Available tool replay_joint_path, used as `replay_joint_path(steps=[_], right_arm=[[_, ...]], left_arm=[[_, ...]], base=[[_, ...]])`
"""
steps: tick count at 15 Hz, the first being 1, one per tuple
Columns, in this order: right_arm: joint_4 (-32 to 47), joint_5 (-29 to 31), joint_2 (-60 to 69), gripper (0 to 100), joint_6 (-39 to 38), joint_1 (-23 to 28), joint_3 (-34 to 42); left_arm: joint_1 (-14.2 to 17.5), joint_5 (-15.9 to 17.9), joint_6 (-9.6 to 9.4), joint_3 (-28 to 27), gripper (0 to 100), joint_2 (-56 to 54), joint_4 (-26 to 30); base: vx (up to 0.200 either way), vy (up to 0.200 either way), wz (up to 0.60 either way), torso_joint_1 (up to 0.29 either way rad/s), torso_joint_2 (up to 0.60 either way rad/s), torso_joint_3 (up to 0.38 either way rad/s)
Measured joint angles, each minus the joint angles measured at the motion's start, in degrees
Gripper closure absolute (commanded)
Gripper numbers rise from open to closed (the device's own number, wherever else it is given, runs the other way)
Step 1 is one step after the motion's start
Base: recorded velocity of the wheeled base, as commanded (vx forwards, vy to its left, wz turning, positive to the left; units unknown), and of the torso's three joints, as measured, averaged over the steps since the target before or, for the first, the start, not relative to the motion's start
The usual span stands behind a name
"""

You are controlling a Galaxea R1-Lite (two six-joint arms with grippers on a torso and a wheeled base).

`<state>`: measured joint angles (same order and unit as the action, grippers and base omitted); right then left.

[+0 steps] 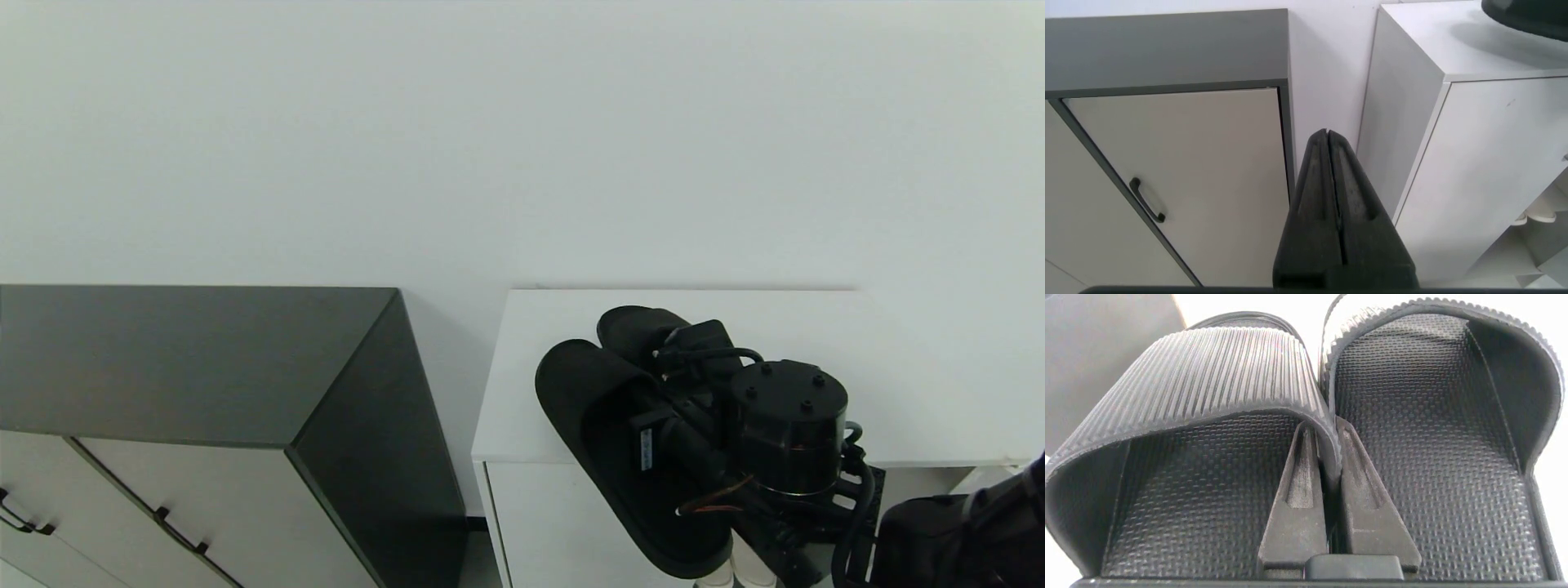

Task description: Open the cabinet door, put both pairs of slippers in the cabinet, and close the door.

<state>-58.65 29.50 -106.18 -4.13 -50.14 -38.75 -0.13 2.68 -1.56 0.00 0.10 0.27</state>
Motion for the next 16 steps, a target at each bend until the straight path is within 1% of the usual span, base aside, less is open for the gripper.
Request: replay_joint_path(steps=[12,16], right_arm=[[0.0,0.0,-0.2,100,0.1,0.5,-0.8],[0.0,0.0,-0.2,100,0.1,0.5,-0.8]], left_arm=[[0.0,0.0,0.0,0.0,100,0.0,0.0],[0.0,0.0,0.0,0.0,100,0.0,0.0]], base=[[-0.2,0.0,0.0,0.0,0.0,0.001],[0.0,0.0,0.0,0.0,0.0,0.0]])
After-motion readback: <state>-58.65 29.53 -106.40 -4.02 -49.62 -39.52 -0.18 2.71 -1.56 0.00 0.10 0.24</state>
